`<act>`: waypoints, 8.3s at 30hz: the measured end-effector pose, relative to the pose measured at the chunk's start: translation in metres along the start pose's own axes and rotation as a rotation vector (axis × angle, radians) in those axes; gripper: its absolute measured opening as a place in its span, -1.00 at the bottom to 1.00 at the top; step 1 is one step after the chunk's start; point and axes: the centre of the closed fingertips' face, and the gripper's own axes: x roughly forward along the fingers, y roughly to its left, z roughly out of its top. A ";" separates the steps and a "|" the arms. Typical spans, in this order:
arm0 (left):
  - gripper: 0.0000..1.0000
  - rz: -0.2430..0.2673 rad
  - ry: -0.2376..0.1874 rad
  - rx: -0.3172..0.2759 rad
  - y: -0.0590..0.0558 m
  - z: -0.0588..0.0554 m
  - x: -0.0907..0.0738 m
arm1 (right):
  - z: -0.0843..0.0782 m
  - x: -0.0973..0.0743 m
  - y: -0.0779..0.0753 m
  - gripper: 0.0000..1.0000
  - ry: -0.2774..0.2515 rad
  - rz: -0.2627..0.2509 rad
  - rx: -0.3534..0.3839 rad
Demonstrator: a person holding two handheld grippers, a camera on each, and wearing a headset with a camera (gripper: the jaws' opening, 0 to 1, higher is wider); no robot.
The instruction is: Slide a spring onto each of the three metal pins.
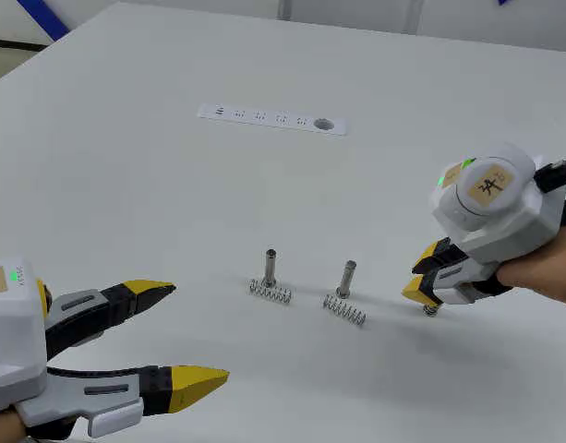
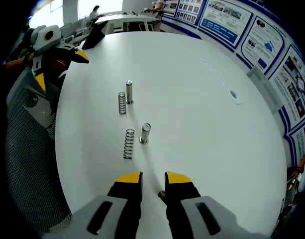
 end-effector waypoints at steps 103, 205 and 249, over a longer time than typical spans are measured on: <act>0.41 -0.012 0.001 0.004 -0.003 0.000 0.001 | 0.025 -0.004 0.039 -0.78 -0.014 0.096 0.032; 0.40 0.004 -0.021 -0.012 0.001 0.001 -0.001 | 0.048 0.033 0.020 -0.76 0.181 0.190 -0.089; 0.40 -0.002 -0.007 -0.005 0.000 0.000 0.001 | 0.088 0.077 0.059 -0.65 0.028 0.213 -0.146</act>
